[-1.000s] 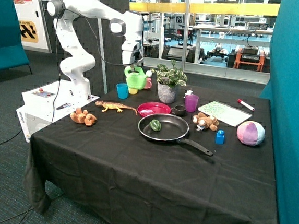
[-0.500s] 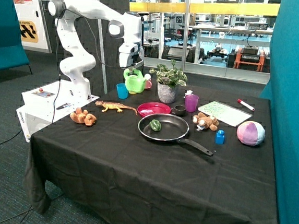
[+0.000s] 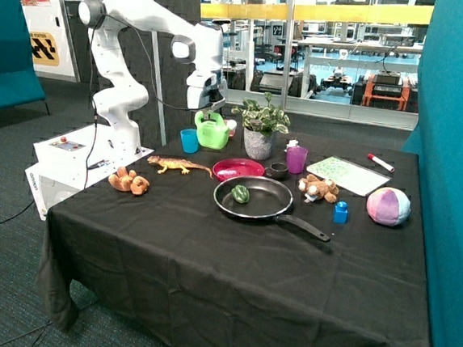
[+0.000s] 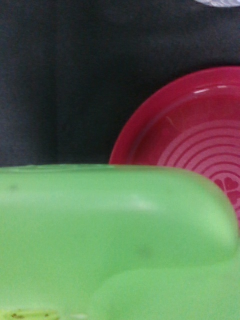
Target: Water the pot plant and put the can on the plate
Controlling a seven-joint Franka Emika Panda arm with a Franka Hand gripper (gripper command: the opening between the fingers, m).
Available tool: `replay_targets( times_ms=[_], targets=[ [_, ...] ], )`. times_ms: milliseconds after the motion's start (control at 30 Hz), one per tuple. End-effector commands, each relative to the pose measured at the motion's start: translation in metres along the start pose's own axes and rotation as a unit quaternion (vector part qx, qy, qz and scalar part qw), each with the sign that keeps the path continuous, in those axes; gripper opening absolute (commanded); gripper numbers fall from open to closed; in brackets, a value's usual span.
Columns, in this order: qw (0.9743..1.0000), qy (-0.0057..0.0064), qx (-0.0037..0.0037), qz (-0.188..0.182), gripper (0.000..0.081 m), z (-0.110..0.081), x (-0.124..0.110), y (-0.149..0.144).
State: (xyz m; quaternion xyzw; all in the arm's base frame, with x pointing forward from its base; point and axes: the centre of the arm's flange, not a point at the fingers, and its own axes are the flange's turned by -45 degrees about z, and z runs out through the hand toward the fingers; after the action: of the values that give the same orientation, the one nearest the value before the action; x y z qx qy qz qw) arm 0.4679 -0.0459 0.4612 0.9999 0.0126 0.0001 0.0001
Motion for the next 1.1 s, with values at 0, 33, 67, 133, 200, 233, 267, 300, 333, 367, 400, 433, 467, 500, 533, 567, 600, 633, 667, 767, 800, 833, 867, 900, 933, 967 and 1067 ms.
replay_targets(
  times_ms=[0, 33, 67, 133, 200, 233, 267, 300, 333, 367, 400, 433, 467, 500, 533, 567, 600, 633, 667, 767, 800, 833, 867, 900, 933, 967, 1067],
  targets=[
    [1.0000, -0.0001, 0.00005, 0.007, 0.0000, 0.008, 0.012, 0.005],
    [1.0000, -0.0001, 0.00005, 0.008, 0.0000, 0.009, 0.013, 0.006],
    [0.9999, -0.0001, 0.00005, 0.011, 0.0000, 0.010, 0.015, 0.006],
    [1.0000, -0.0001, 0.00005, 0.009, 0.0000, 0.012, 0.018, 0.007],
    [0.9999, -0.0001, 0.00005, 0.012, 0.0000, 0.014, 0.021, 0.008],
    [1.0000, -0.0001, 0.00005, 0.009, 0.0000, 0.015, 0.023, 0.008],
    [1.0000, -0.0001, 0.00005, 0.008, 0.0000, 0.016, 0.025, 0.009],
    [1.0000, -0.0001, 0.00005, 0.008, 0.0000, 0.017, 0.027, 0.009],
    [1.0000, -0.0001, 0.00005, 0.010, 0.0000, 0.018, 0.029, 0.009],
    [1.0000, -0.0001, 0.00005, 0.008, 0.0000, 0.019, 0.030, 0.009],
    [1.0000, -0.0001, 0.00005, 0.007, 0.0000, 0.020, 0.032, 0.010],
    [1.0000, -0.0001, 0.00005, 0.007, 0.0000, 0.022, 0.034, 0.010],
    [1.0000, -0.0001, 0.00005, 0.007, 0.0000, 0.022, 0.035, 0.010],
    [1.0000, -0.0001, 0.00005, 0.007, 0.0000, 0.023, 0.037, 0.010],
    [1.0000, -0.0001, 0.00005, 0.006, 0.0000, 0.025, 0.038, 0.010],
    [1.0000, -0.0001, 0.00005, 0.007, 0.0000, 0.026, 0.040, 0.010],
    [1.0000, -0.0001, 0.00005, 0.007, 0.0000, 0.027, 0.041, 0.011],
    [1.0000, -0.0001, 0.00005, 0.007, 0.0000, 0.028, 0.042, 0.011],
    [1.0000, -0.0001, 0.00005, 0.007, 0.0000, 0.030, 0.043, 0.011],
    [1.0000, -0.0001, 0.00005, 0.006, 0.0000, 0.034, 0.046, 0.011],
    [1.0000, -0.0001, 0.00005, 0.006, 0.0000, 0.036, 0.047, 0.011],
    [1.0000, -0.0001, 0.00005, 0.006, 0.0000, 0.037, 0.048, 0.011],
    [1.0000, -0.0001, 0.00005, 0.006, 0.0000, 0.038, 0.049, 0.011],
    [1.0000, -0.0001, 0.00005, 0.006, 0.0000, 0.039, 0.050, 0.011],
    [1.0000, -0.0001, 0.00005, 0.007, 0.0000, 0.041, 0.050, 0.011],
    [1.0000, -0.0001, 0.00005, 0.006, 0.0000, 0.042, 0.052, 0.010],
    [1.0000, -0.0001, 0.00005, 0.004, 0.0000, 0.046, 0.055, 0.010]
  ],
)
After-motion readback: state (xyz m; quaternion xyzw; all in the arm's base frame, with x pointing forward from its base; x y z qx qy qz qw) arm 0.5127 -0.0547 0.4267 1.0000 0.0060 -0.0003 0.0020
